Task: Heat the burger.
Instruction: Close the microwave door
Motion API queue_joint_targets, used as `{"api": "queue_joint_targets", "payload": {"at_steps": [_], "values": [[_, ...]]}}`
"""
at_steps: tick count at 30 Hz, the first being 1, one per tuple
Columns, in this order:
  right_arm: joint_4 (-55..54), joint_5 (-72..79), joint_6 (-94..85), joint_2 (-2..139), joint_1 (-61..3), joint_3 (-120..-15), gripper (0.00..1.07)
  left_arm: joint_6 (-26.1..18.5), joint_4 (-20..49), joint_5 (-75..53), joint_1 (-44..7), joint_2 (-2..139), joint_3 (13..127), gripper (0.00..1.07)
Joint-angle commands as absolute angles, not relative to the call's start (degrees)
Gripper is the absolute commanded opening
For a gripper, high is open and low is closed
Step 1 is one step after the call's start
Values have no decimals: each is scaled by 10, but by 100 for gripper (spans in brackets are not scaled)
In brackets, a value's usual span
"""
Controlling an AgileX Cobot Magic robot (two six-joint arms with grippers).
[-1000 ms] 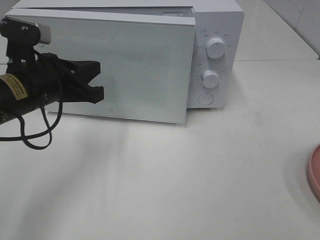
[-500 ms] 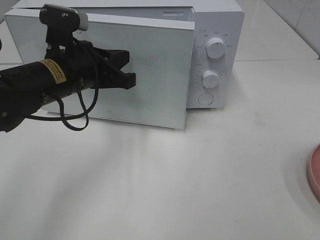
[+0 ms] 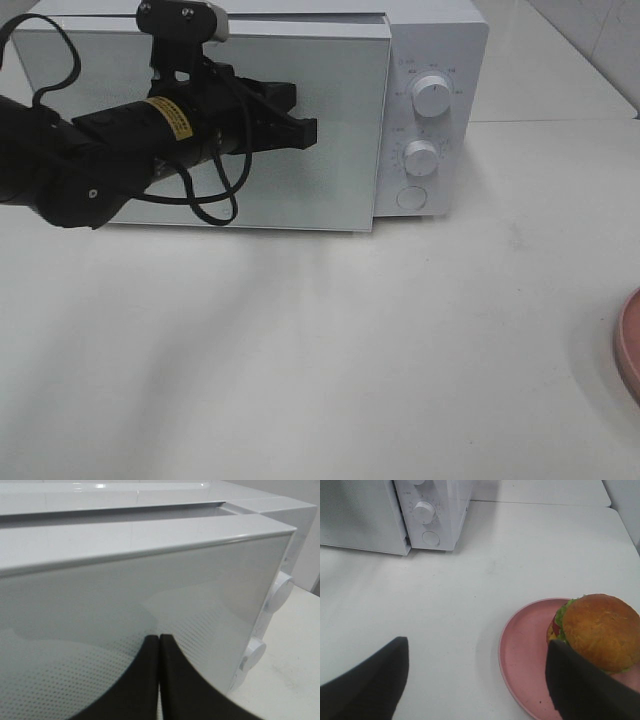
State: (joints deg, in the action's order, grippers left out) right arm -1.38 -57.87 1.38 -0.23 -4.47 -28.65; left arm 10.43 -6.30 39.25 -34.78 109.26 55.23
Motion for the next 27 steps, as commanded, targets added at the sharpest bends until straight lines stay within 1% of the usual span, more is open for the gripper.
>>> {"api": "queue_joint_targets", "payload": {"at_steps": [1, 12, 15, 19, 23, 25, 27], "values": [[-13, -570, 9, -18, -41, -285, 75, 104, -36, 378, -355, 1113, 592, 0], [-13, -570, 9, -18, -41, -285, 75, 104, -34, 337, -353, 1167, 681, 0], [-13, -570, 9, -18, -41, -285, 75, 104, -33, 337, -353, 1171, 687, 0], [-13, -570, 9, -18, -41, -285, 75, 105, -14, 332, -351, 1184, 706, 0], [-13, -570, 9, -18, -41, -285, 75, 105, -22, 319, -352, 1180, 708, 0], [-13, -570, 9, -18, -41, -285, 75, 105, -42, 265, -361, 1165, 708, 0], [-13, -570, 9, -18, -41, -285, 75, 105, -45, 243, -364, 1160, 708, 0]]}}
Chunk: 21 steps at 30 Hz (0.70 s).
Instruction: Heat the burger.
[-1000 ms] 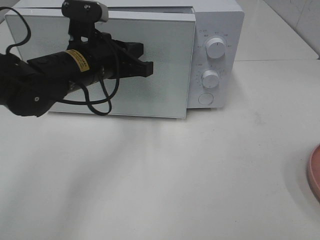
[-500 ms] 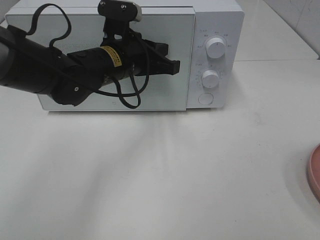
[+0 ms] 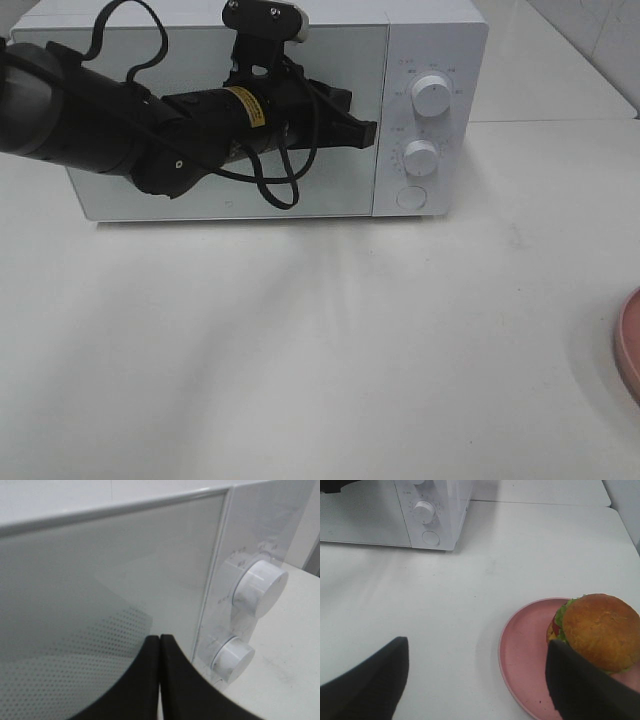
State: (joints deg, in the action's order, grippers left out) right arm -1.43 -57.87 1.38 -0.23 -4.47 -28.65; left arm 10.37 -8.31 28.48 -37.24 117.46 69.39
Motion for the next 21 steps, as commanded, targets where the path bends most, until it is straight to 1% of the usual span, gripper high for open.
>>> {"api": "queue_joint_targets", "payload": {"at_steps": [1, 3, 6, 8, 10, 11, 12, 13, 14, 15, 16, 17, 19, 21], "values": [[-13, -570, 9, -18, -41, -285, 75, 105, -45, 243, -364, 1160, 708, 0], [-13, -570, 9, -18, -41, -285, 75, 105, -45, 155, -384, 1141, 706, 0], [-13, -570, 9, -18, -41, -285, 75, 105, -45, 128, -391, 1136, 706, 0], [-13, -570, 9, -18, -41, -285, 75, 105, -45, 36, -415, 1116, 701, 0], [-13, -570, 9, -18, -41, -285, 75, 105, -46, 14, -422, 1112, 698, 0], [-13, -570, 9, -18, -41, -285, 75, 105, -46, -37, -435, 1104, 699, 6], [-13, -570, 9, -18, -41, -285, 75, 105, -46, -37, -435, 1104, 699, 6], [-13, -570, 9, -18, -41, -285, 75, 104, -46, -67, -441, 1099, 699, 14], [-13, -570, 9, -18, -41, -285, 75, 104, -46, -121, -450, 1091, 699, 37], [-13, -570, 9, -18, -41, -285, 75, 104, -46, -121, -450, 1091, 699, 37], [-13, -570, 9, -18, -41, -285, 75, 105, -45, -173, -458, 1084, 699, 70], [-13, -570, 9, -18, -41, -285, 75, 105, -45, -173, -458, 1084, 699, 70], [-13, -570, 9, -18, -41, -285, 75, 105, -44, -235, -464, 1075, 699, 102], [-13, -570, 9, -18, -41, -285, 75, 105, -44, -257, -464, 1073, 699, 100]]}}
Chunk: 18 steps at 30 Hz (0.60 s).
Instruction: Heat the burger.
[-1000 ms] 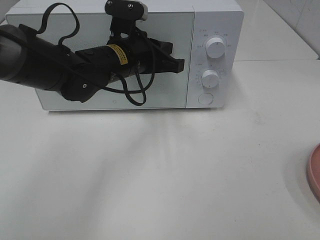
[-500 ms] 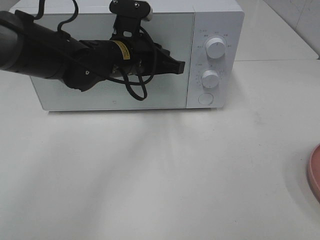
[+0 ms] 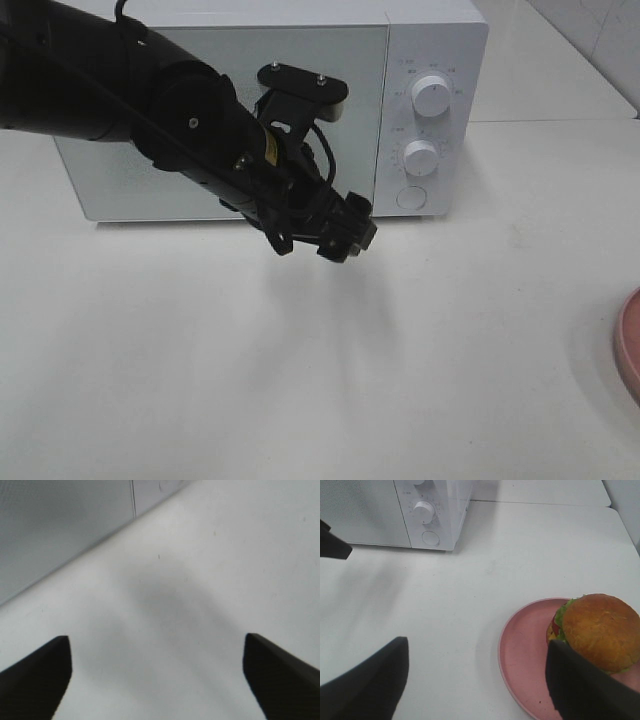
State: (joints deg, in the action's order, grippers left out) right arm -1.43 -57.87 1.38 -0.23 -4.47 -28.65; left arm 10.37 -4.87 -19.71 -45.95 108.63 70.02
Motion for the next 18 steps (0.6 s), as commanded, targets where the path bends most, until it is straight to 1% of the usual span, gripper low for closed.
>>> {"api": "queue_joint_targets", "payload": {"at_steps": [1, 2, 3, 4, 6, 7, 9, 10, 11, 13, 14, 15, 16, 17, 18], "values": [[-13, -570, 9, -18, -41, -285, 75, 105, -41, -299, -462, 1065, 700, 99], [-13, -570, 9, -18, -41, -285, 75, 105, -41, -299, -462, 1065, 700, 99], [-13, -570, 9, -18, -41, -285, 75, 105, -42, -351, -462, 1056, 702, 99], [-13, -570, 9, -18, -41, -285, 75, 105, -42, -351, -462, 1056, 702, 99], [-13, -570, 9, -18, -41, -285, 75, 107, -40, -431, -462, 1042, 703, 99], [-13, -570, 9, -18, -41, -285, 75, 107, -40, -431, -462, 1042, 703, 99], [-13, -570, 9, -18, -41, -285, 75, 108, -41, -496, -461, 1034, 702, 99], [-13, -570, 9, -18, -41, -285, 75, 108, -41, -496, -461, 1034, 702, 99], [-13, -570, 9, -18, -41, -285, 75, 108, -34, -531, -454, 1028, 702, 99], [-13, -570, 9, -18, -41, -285, 75, 108, -29, -543, -449, 1026, 702, 99], [-13, -570, 9, -18, -41, -285, 75, 105, -15, -570, -431, 1015, 702, 98], [-13, -570, 9, -18, -41, -285, 75, 105, -15, -570, -431, 1015, 702, 98], [-13, -570, 9, -18, -41, -285, 75, 103, -11, -579, -421, 1010, 702, 98], [-13, -570, 9, -18, -41, -285, 75, 100, -4, -599, -400, 997, 701, 98], [-13, -570, 9, -18, -41, -285, 75, 100, -4, -599, -400, 997, 701, 98]]}}
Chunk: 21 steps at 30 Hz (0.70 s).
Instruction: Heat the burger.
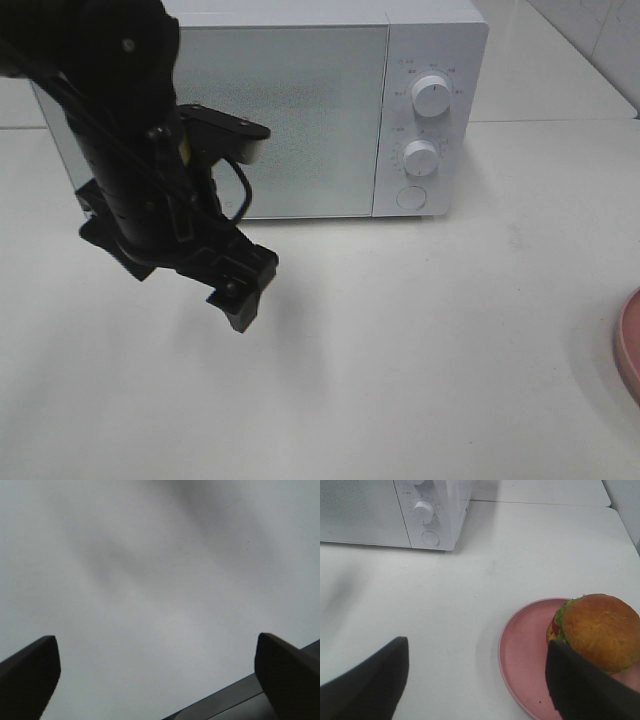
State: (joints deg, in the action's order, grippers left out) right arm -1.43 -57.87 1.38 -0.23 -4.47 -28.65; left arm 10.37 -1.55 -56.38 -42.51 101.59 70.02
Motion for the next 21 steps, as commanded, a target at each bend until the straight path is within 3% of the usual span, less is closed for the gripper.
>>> {"api": "queue_joint_targets", "payload": {"at_steps": [1, 11, 13, 14, 16, 19, 21], "values": [[-13, -570, 9, -18, -41, -285, 75, 96, 0, -611, -387, 988, 701, 98], [-13, -570, 9, -18, -41, -285, 75, 49, 11, -679, -235, 905, 686, 98], [-13, -570, 9, -18, -41, -285, 75, 26, 26, -680, -173, 874, 663, 98], [-13, -570, 9, -18, -41, -285, 75, 26, 26, -680, -173, 874, 663, 98], [-13, -570, 9, -18, -41, -285, 75, -5, 48, -680, -92, 831, 629, 98], [-13, -570, 9, -18, -41, -285, 75, -11, 52, -677, -73, 818, 619, 98], [-13, -570, 9, -18, -41, -285, 75, -12, 64, -662, -31, 783, 586, 98]]}}
